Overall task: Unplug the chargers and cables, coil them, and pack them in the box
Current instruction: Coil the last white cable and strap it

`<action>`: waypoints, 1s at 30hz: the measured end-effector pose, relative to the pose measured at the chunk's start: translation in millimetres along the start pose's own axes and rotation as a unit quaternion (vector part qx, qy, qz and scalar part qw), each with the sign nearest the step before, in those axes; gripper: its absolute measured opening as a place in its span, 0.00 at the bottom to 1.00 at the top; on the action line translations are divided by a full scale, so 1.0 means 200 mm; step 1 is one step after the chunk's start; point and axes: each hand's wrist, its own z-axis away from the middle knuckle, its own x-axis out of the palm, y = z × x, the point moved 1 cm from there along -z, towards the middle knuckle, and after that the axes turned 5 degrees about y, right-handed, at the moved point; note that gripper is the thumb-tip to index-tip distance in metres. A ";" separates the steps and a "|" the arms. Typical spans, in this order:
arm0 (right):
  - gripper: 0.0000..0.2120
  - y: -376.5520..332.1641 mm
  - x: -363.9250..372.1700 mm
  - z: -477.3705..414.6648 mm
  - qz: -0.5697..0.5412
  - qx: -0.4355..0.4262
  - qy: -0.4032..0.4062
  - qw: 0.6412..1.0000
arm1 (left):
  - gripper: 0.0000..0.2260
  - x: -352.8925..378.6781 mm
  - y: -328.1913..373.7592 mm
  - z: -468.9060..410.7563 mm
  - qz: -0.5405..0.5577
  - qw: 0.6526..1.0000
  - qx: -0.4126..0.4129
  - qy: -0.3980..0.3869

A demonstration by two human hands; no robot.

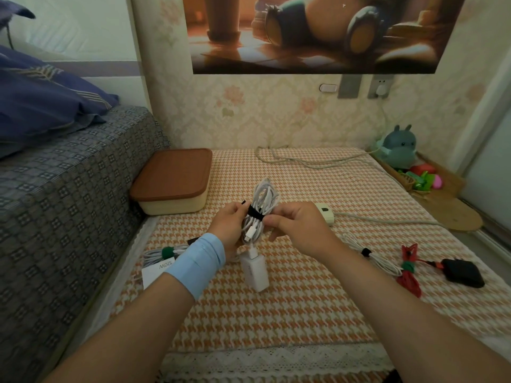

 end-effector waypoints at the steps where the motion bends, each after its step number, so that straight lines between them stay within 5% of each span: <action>1: 0.06 0.00 0.01 0.00 -0.013 0.002 -0.009 1.000 | 0.14 -0.01 0.00 0.00 -0.001 1.000 -0.008 -0.004; 12: 0.16 -0.01 0.03 0.00 0.031 0.041 -0.058 0.997 | 0.15 -0.02 0.02 -0.02 -0.116 0.981 0.087 0.129; 16: 0.05 0.01 0.02 0.00 0.013 0.030 -0.034 0.999 | 0.14 -0.03 0.01 -0.02 -0.157 0.975 0.111 0.109; 22: 0.14 0.00 -0.01 -0.03 0.062 0.090 -0.027 0.994 | 0.12 -0.04 0.02 0.00 -0.174 0.956 0.192 0.138; 26: 0.15 -0.05 -0.06 -0.06 -0.037 0.136 0.007 0.990 | 0.13 -0.03 0.03 0.03 -0.207 0.933 0.264 0.126; 30: 0.13 -0.09 -0.08 -0.01 0.113 0.054 -0.054 0.991 | 0.11 -0.03 0.06 0.04 -0.231 0.922 0.307 0.038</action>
